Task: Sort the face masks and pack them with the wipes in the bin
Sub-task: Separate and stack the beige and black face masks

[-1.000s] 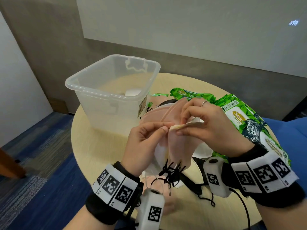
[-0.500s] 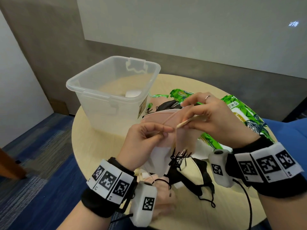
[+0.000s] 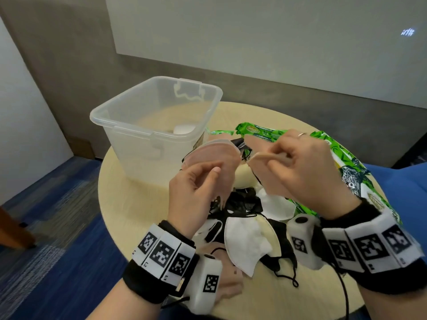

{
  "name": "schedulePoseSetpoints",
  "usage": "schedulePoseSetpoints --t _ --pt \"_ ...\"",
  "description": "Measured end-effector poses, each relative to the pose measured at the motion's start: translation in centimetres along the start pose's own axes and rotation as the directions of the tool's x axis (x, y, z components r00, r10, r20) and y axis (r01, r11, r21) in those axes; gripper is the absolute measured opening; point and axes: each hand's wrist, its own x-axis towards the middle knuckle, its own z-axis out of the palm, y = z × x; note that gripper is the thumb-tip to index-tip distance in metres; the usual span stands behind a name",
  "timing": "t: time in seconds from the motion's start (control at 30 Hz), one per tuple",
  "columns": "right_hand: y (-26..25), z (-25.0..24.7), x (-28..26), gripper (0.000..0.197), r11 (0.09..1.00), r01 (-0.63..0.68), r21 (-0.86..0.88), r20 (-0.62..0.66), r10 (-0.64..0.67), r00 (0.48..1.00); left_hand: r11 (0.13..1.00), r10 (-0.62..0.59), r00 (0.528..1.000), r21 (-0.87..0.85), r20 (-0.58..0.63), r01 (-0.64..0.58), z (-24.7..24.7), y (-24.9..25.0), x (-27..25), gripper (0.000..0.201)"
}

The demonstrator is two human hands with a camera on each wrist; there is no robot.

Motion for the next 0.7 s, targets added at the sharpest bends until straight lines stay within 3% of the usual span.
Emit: schedulePoseSetpoints --t 0.13,0.27,0.4,0.5,0.57,0.7 --pt "-1.4 2.7 -1.1 0.005 0.987 0.067 0.144 0.212 -0.097 0.972 0.984 -0.099 0.992 -0.143 0.084 0.110 1.1 0.3 -0.4 0.018" --pt "-1.3 3.4 -1.6 0.005 0.971 0.054 0.231 0.308 -0.126 0.943 0.957 -0.144 0.982 -0.235 0.122 0.169 1.0 0.1 -0.4 0.033" --pt "-1.2 3.3 -1.9 0.014 0.958 0.114 0.264 0.364 -0.208 0.908 0.951 -0.189 0.978 -0.230 0.091 0.205 0.9 -0.2 -0.2 0.029" --pt "-1.4 3.1 -2.1 0.012 0.953 0.146 0.267 0.407 -0.249 0.879 0.948 -0.222 0.973 -0.220 0.058 0.230 1.0 -0.3 0.0 0.009" --pt "-1.4 2.6 -2.1 0.011 0.939 0.120 0.322 0.456 -0.265 0.849 0.950 -0.223 0.973 -0.209 0.057 0.230 0.9 -0.4 0.3 0.017" --pt "-1.1 0.0 -1.2 0.021 0.924 -0.077 0.373 0.585 -0.170 0.793 0.952 -0.246 0.969 -0.186 0.013 0.244 0.3 -1.5 1.0 0.028"
